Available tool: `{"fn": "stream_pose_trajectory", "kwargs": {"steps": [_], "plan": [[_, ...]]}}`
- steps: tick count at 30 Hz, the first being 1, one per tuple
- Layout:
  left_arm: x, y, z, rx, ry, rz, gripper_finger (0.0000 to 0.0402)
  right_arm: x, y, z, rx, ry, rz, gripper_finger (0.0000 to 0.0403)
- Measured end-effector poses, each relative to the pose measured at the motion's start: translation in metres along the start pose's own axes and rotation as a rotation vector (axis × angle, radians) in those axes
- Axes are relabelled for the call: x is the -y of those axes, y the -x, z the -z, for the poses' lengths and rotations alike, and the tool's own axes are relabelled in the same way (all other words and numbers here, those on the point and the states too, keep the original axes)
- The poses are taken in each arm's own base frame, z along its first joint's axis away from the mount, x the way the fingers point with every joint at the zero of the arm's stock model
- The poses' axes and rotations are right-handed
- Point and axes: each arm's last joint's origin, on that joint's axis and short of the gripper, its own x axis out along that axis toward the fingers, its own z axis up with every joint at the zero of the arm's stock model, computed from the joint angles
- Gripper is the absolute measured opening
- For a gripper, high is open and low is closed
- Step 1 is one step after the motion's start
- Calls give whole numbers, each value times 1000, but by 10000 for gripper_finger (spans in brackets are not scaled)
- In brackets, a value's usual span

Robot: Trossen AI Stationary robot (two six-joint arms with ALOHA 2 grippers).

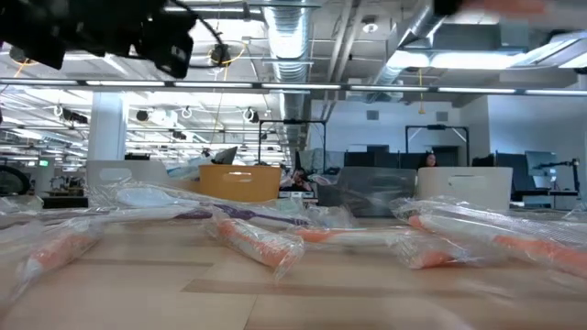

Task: Pick & Place Toothbrushes
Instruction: Put the orange toothbrush into the yellow bin

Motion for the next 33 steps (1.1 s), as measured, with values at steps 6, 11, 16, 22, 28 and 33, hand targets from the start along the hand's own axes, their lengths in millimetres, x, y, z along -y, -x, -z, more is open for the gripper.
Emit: {"fn": "stream_pose_trajectory", "kwargs": {"steps": [6, 11, 16, 22, 28, 33], "plan": [[13, -17, 5, 130, -22, 71, 145, -8, 30, 14, 299, -13, -12, 14], [19, -32, 13, 244, -36, 98, 145, -9, 26, 5, 349, 3, -4, 14], [16, -47, 18, 287, -33, 43, 145, -17, 17, -11, 348, 48, -51, 21], [13, -65, 14, 299, -22, 19, 145, -26, 10, -33, 375, 92, -132, 18], [20, -72, 8, 321, -10, 55, 145, -24, 0, -47, 342, 92, -164, 22], [26, -76, 5, 334, -39, 75, 145, -22, -6, -53, 315, 86, -173, 20]]}}
